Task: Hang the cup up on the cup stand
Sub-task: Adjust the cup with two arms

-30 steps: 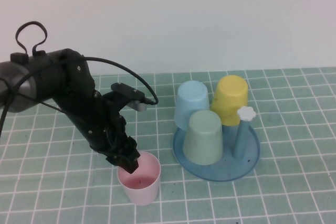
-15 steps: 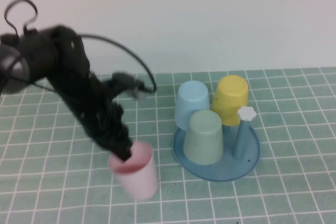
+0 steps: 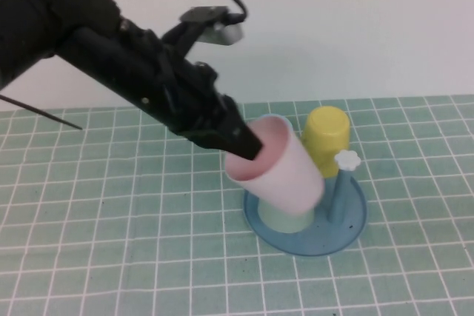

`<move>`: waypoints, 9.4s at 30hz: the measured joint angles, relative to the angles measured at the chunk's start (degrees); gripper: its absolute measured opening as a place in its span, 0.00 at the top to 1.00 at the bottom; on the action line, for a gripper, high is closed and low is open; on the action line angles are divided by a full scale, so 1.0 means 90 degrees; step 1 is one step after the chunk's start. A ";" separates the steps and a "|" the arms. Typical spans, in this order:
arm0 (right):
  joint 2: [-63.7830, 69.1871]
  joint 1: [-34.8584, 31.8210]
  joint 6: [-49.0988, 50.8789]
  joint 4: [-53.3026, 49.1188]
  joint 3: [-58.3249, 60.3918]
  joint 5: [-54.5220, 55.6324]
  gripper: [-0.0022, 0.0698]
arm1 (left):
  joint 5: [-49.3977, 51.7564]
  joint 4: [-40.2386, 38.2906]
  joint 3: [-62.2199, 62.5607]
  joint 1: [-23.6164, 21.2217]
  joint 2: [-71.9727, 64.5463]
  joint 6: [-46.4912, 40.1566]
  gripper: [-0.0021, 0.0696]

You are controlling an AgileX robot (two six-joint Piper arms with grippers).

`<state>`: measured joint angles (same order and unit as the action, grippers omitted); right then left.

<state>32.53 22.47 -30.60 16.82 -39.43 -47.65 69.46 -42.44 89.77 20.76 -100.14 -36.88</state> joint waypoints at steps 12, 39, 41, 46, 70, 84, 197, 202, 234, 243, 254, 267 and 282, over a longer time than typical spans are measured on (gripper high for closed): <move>0.1675 0.1230 -0.1086 -0.0084 -0.0614 0.0488 0.34 | 0.0016 -0.0191 0.0000 0.0803 0.0020 0.0459 0.96; 0.3250 0.1282 -0.1522 0.0494 -0.1227 0.1219 0.01 | 0.0016 -0.1039 0.0000 0.1064 0.0202 0.0494 0.96; 0.3261 0.1282 -0.1522 0.0522 -0.1227 0.1278 0.02 | 0.0016 -0.1039 0.0000 0.1064 0.0202 0.0494 0.96; 0.3261 0.1282 -0.1666 0.0534 -0.1227 0.1309 0.18 | -0.0009 -0.0999 0.0000 0.1064 0.0202 0.0481 0.96; 0.3265 0.1282 -0.1730 0.0302 -0.1230 0.0926 0.23 | 0.0027 -0.0536 0.0267 0.1079 0.0206 0.0396 0.56; 0.3265 0.1282 0.0194 -0.1781 -0.1230 0.0606 0.23 | 0.0030 -0.0315 0.0563 0.1371 0.0217 0.0237 0.55; 0.1682 0.1282 1.1900 0.0350 0.2579 1.0862 0.24 | -0.1028 -0.6262 -0.0684 0.1461 -0.0133 -0.4737 0.96; 0.2468 0.1282 1.2611 -0.0129 0.2579 1.1371 0.24 | -0.1156 -0.6274 -0.0684 0.1461 -0.0133 -0.4872 0.96; 0.3912 0.1282 1.2446 -0.0451 0.1761 1.2547 0.01 | -0.2084 -0.6376 -0.0684 0.1441 -0.0118 -0.4965 0.96; 0.4431 0.1282 1.2604 -0.0495 0.1620 1.2592 0.01 | -0.1980 -0.6281 -0.0684 0.1511 -0.0118 -0.4858 0.96; 0.4578 0.1282 1.2617 -0.0400 0.1620 1.2644 0.03 | -0.2007 -0.6001 -0.0684 0.1626 -0.0160 -0.4756 0.96; 0.4578 0.1294 1.2116 -0.0434 0.1583 1.2754 0.15 | -0.1215 -0.6124 -0.0684 0.1469 -0.0189 -0.4690 0.67; 0.4158 0.1117 0.9295 -0.0423 0.1571 1.2613 0.15 | -0.0054 -0.5786 -0.0684 0.0706 -0.0189 -0.4334 0.20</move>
<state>69.95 32.52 53.05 13.02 -25.29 65.87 68.97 -94.52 83.61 27.11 -101.84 -75.89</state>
